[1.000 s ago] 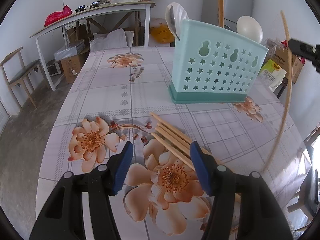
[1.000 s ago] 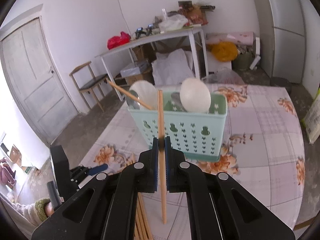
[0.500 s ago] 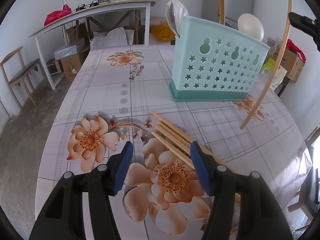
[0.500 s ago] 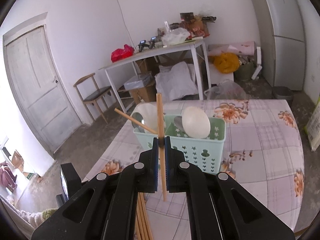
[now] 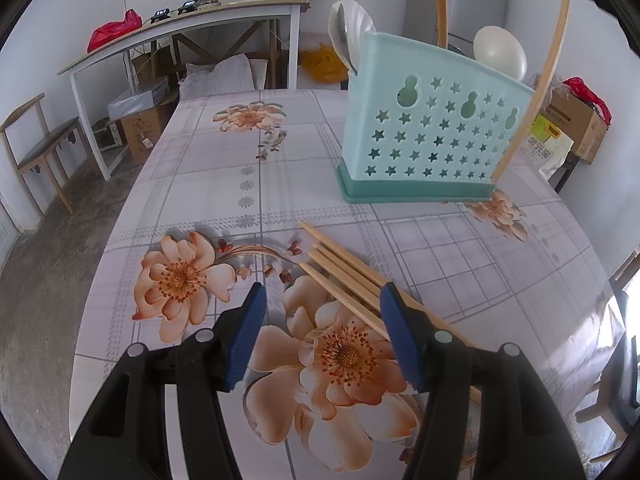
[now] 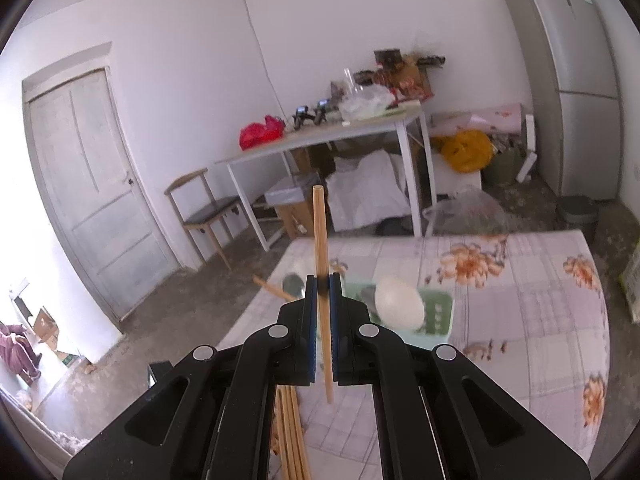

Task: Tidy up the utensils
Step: 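Carry the chopstick into the green holder and open the right gripper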

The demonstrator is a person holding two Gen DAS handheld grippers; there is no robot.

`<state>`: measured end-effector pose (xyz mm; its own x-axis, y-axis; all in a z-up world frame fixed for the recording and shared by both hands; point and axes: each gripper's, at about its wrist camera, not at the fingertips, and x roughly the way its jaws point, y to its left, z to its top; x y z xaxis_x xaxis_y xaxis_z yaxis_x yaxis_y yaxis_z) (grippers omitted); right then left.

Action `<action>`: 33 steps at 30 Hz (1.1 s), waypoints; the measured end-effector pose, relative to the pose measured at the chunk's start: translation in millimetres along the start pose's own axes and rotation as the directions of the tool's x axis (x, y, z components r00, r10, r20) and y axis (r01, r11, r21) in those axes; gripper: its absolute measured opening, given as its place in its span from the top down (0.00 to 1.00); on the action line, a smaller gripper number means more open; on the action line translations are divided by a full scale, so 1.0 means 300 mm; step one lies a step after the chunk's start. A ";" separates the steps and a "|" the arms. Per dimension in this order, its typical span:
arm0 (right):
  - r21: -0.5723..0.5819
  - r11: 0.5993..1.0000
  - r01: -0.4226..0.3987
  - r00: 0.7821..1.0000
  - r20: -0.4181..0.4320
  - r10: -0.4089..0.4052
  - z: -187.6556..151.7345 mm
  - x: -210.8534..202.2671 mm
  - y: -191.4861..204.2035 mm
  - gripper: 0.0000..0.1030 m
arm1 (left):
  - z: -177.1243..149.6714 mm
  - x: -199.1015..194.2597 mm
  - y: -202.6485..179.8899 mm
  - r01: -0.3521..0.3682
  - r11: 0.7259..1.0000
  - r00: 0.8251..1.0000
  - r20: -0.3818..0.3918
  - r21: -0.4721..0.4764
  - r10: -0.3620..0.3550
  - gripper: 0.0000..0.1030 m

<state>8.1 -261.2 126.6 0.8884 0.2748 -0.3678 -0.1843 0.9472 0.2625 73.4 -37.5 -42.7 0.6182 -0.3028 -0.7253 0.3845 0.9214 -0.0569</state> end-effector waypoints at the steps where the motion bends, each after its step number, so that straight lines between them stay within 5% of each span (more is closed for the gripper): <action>1: -0.004 1.000 -0.008 1.000 0.014 0.008 0.020 -0.008 0.000 0.96 | -0.001 0.000 0.002 -0.001 1.000 1.000 0.000 -0.001 0.001 0.44; 15: -0.105 0.992 0.064 0.986 0.161 -0.046 0.175 0.005 0.001 0.96 | -0.005 0.004 0.013 0.000 1.000 1.000 -0.008 -0.014 0.000 0.44; 33: -0.158 0.982 0.101 0.995 -0.005 -0.103 0.006 0.204 -0.033 0.96 | -0.002 0.008 0.020 -0.004 1.000 1.000 -0.008 -0.016 0.003 0.44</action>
<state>64.9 -254.1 103.2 0.9004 0.1769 -0.3974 -0.1579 0.9842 0.0804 76.9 -32.7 -45.2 0.6143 -0.2978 -0.7307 0.3710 0.9263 -0.0656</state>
